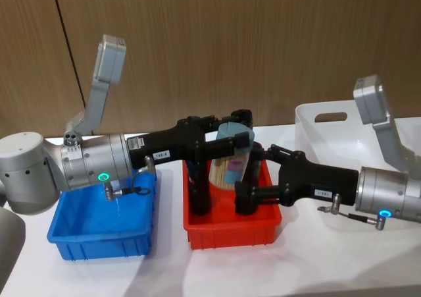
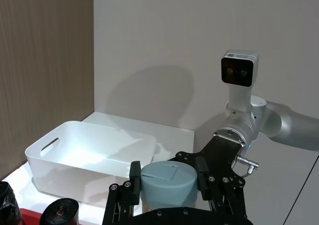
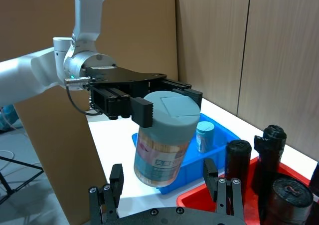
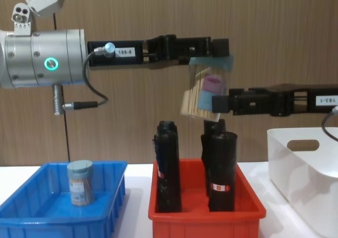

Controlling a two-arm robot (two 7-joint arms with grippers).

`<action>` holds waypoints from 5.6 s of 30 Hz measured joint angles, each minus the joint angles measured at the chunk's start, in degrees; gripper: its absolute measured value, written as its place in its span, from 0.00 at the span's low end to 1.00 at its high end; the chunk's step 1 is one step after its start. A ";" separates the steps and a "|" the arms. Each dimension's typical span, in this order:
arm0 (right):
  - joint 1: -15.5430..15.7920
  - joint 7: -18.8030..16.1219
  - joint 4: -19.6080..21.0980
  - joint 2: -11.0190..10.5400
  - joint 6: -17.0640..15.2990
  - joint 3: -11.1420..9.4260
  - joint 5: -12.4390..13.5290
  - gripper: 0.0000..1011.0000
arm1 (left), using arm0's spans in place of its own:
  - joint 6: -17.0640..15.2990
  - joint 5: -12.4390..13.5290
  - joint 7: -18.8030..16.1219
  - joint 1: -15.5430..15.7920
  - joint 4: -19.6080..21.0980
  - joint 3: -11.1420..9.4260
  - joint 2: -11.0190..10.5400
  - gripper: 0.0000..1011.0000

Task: Pick the cotton swabs from the blue box and place them into the white box.

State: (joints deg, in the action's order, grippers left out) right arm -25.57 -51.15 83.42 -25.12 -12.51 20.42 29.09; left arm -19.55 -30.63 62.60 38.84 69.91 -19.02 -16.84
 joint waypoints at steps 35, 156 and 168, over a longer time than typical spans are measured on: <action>-2.23 -0.99 -2.60 1.52 -0.69 1.71 2.15 0.99 | 0.00 0.00 -0.02 0.00 0.00 0.00 0.00 0.66; -1.60 17.49 -12.39 -2.03 6.67 1.54 1.93 0.64 | 0.00 0.01 -0.02 0.00 0.00 0.00 0.00 0.99; -2.40 25.92 -14.51 -2.31 8.54 0.24 -0.44 0.64 | 0.00 0.00 -0.02 0.00 0.00 0.00 0.00 0.99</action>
State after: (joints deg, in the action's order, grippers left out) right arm -27.97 -25.23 68.91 -27.43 -3.97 20.66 28.65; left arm -19.54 -30.63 62.58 38.84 69.91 -19.02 -16.84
